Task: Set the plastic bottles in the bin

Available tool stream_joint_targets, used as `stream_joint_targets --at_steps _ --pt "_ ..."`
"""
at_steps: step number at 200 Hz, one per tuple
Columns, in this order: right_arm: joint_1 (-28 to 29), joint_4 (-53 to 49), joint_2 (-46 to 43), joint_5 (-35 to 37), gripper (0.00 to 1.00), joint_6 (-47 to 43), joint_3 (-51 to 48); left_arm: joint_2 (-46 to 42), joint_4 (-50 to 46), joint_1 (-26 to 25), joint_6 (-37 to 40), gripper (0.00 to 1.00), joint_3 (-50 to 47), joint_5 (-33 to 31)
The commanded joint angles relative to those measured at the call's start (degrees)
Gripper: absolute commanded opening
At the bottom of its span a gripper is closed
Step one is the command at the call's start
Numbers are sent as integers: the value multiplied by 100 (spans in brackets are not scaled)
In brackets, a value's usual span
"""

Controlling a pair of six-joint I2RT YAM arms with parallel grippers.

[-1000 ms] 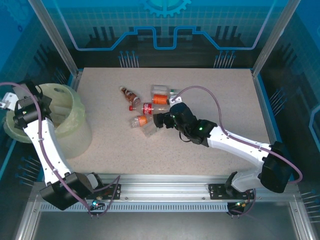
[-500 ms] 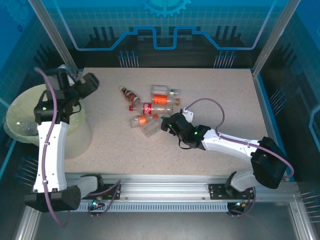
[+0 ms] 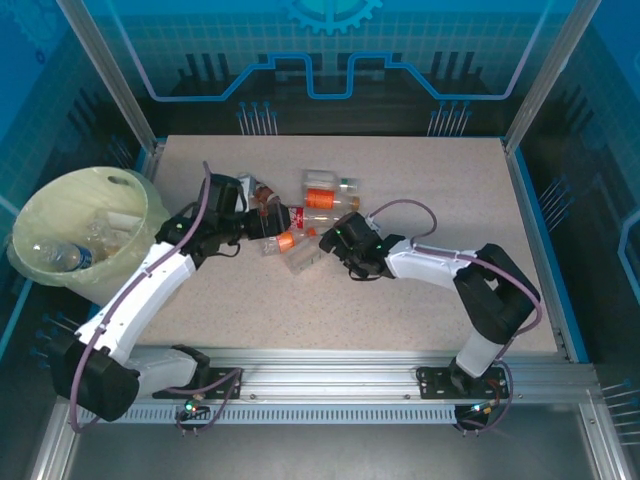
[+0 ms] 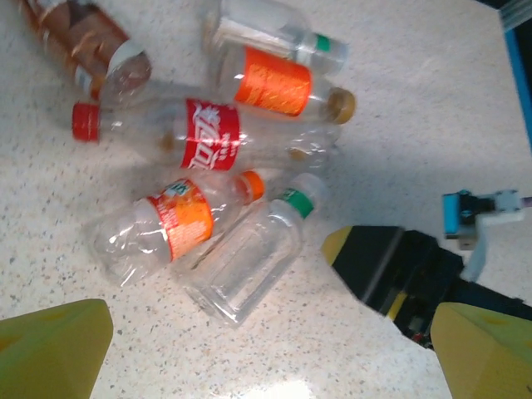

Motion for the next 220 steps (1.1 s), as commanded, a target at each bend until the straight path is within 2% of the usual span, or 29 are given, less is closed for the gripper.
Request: stream_joint_targets --at_steps 1,33,78,98,120,151,177,220 --pt "-80 322 152 -57 91 671 201 -202 719 -18 -424 99 -412 -193" --pt "-73 110 530 230 90 933 585 -209 840 -18 -454 99 -614 -290" --pt "-25 -446 1078 537 76 1212 1036 -317 1062 -18 -500 99 -915 -410" --pt "-37 -611 1289 566 68 1028 1287 -236 1092 -18 -482 99 -920 -333" --pt "-64 -714 1453 362 66 764 1485 -121 1152 -18 -481 99 -863 -117" --pt "-78 -784 1333 227 63 586 1377 128 1114 -82 -483 99 -623 505" --pt "-78 -660 1039 373 56 503 1032 310 1183 -316 -641 99 -506 871" --pt "-70 -191 585 355 50 364 254 518 1366 -781 -290 99 -691 661"
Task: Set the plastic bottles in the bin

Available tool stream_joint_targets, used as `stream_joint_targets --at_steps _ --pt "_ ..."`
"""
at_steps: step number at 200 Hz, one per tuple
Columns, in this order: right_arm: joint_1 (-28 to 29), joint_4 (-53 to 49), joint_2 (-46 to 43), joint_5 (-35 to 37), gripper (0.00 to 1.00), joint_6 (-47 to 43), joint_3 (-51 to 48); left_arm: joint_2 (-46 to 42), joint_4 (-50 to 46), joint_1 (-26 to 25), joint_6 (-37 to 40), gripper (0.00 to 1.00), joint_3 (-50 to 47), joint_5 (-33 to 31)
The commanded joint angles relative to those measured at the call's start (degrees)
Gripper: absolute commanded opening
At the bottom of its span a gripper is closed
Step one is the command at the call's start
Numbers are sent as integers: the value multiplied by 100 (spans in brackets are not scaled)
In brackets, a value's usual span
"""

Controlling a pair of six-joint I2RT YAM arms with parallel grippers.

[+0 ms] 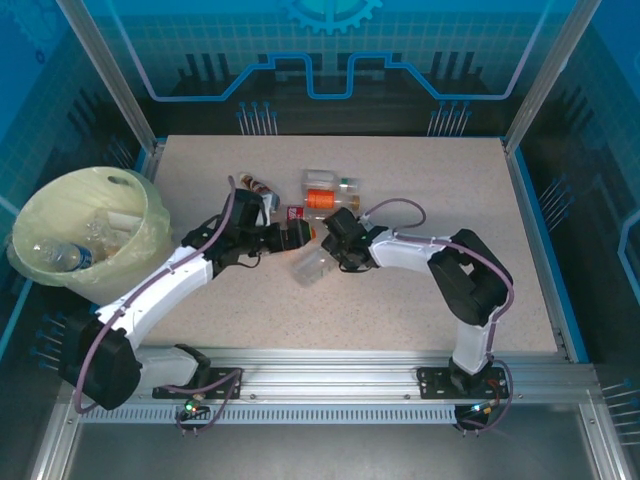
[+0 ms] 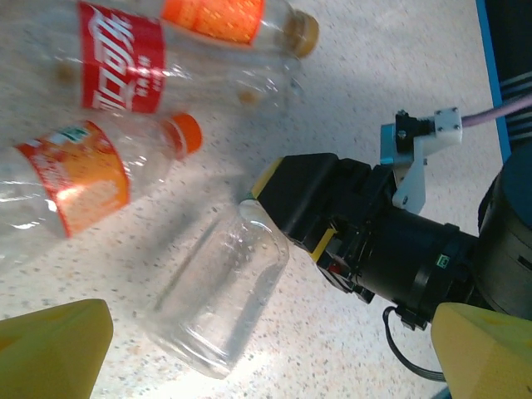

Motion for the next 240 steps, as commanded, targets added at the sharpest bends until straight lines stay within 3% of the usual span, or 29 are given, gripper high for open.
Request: stream_joint_targets --at_steps 1,56,99,141,181,221,240 --pt "-41 156 -292 82 50 -174 -437 127 213 -185 240 99 19 85" --pt "142 952 -1104 193 35 -522 -1543 313 714 -779 864 99 -432 -130" --pt "166 1644 -1704 478 25 -1686 -1727 575 1223 -835 903 99 -531 822" --pt "191 2551 -2274 511 23 -2236 -1884 538 1734 -832 1023 99 -670 1492" --pt "329 2911 -2600 368 23 -2453 -1719 574 1698 -655 1098 99 -628 1206" --pt "346 3465 -2678 87 23 -2373 -1727 663 2241 -439 1026 98 -744 2405" --pt "342 3520 -2645 -29 23 -2416 -1633 662 2339 -435 1094 93 -794 2630"
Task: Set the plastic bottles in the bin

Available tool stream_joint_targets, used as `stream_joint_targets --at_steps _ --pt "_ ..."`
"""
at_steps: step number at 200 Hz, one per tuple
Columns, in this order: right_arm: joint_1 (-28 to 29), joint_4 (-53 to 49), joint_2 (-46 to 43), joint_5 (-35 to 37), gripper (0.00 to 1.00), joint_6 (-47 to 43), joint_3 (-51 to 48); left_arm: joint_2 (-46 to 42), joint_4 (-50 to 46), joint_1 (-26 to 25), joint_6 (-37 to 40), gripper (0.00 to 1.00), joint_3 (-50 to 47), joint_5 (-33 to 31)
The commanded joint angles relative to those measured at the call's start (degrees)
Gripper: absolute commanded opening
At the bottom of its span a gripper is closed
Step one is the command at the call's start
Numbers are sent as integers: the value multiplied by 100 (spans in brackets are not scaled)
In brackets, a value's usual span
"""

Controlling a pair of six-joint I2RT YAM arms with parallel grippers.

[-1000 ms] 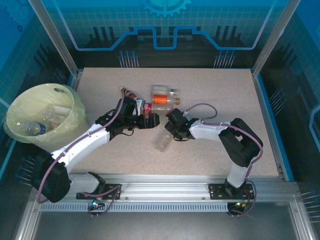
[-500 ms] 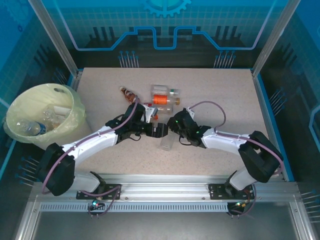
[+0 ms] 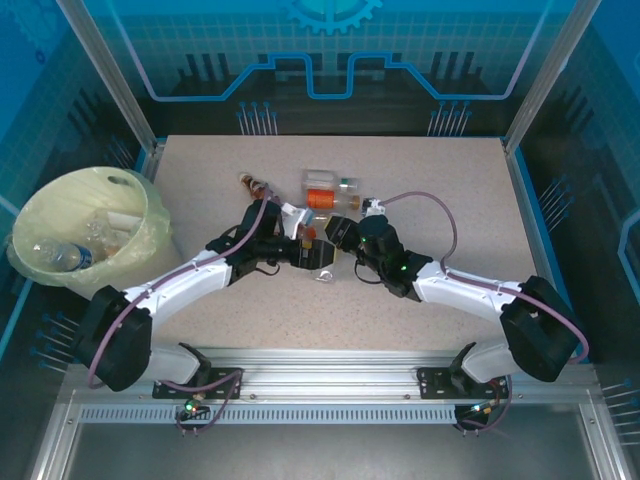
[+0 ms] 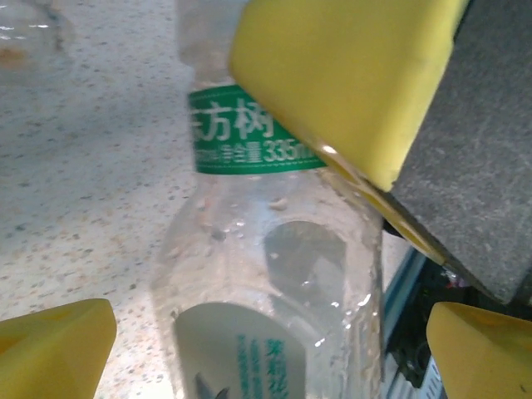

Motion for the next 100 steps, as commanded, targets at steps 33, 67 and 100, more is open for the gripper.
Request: stream_joint_targets --at_steps 33,67,100 --pt "71 556 9 -337 23 -115 298 111 286 -3 232 78 -85 849" --pt "65 536 31 -544 25 -212 394 224 33 -3 292 61 17 494" --pt "37 390 -22 -843 36 -273 550 110 35 -1 271 53 -9 12"
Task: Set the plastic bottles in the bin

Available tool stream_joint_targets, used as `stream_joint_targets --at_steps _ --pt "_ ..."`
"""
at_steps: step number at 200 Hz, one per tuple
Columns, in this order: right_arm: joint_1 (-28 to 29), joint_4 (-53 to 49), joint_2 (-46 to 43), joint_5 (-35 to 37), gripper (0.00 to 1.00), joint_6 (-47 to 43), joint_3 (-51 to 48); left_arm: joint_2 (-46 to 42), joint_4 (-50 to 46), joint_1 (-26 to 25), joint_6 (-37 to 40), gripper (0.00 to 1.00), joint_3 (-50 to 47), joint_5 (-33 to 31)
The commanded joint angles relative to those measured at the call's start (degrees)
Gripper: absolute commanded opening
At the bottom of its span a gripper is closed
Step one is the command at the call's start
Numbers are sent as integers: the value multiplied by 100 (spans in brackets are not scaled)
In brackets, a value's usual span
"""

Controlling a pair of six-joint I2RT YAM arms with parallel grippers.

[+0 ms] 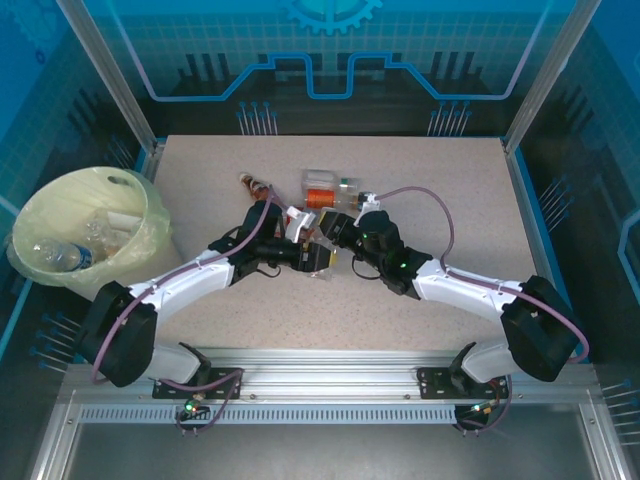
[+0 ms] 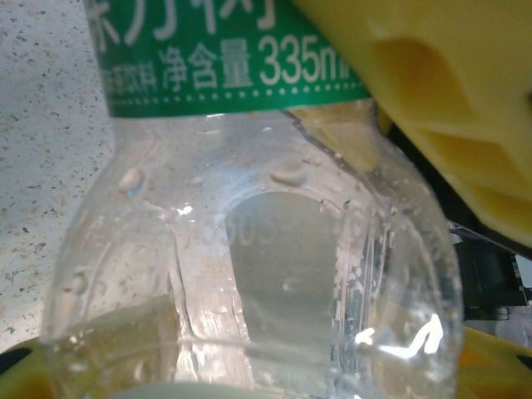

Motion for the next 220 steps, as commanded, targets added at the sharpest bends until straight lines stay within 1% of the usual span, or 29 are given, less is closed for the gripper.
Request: stream_joint_targets --at_steps 1,12,16,32,47,65,90,117,123,125,147,160,166,176,203,220 --pt "39 183 -39 -469 37 -61 375 -36 -92 -24 161 53 61 -479" --pt "26 97 -76 -632 41 -105 386 -126 -105 -24 159 52 45 -686" --pt "23 30 -94 -662 43 -136 561 -165 -120 -24 157 52 38 -786" --pt "18 -281 -185 -669 49 -350 750 -345 -230 -18 153 52 34 -1247" --pt "-8 -530 -298 -578 56 -475 807 -525 -481 -21 111 52 92 -1921" --pt "-78 -643 -499 -502 63 -567 743 -738 -1052 -17 116 52 278 -2802" --pt "-153 -1180 -841 -342 74 -817 702 -1047 -1793 -13 176 52 589 -3698" --pt "-168 -1639 -1216 -98 88 -1244 638 -1426 -2444 -11 402 52 952 -4408" --pt "-180 -1683 -1297 -41 98 -1309 603 -1490 -2578 -4 475 53 1054 -4530" --pt "-182 -1695 -1322 -20 100 -1333 587 -1507 -2623 0 490 53 1089 -4566" --pt "-198 -1756 -1574 285 100 -1461 448 -1679 -3098 18 704 53 1536 -4970" --pt "-210 -1774 -1692 464 100 -1532 447 -1736 -3397 27 833 53 1854 -5337" --pt "-219 -1782 -1734 490 100 -1616 300 -1756 -3539 27 922 53 2003 -5527" --pt "-235 -1785 -1796 474 100 -1870 287 -1765 -3725 36 1052 53 2282 -5943" --pt "-241 -1829 -1846 411 100 -2473 324 -1737 -4218 90 1287 53 2886 -7447" --pt "-265 -1819 -1805 287 100 -2788 366 -1730 -4298 235 1420 53 3132 -8150"
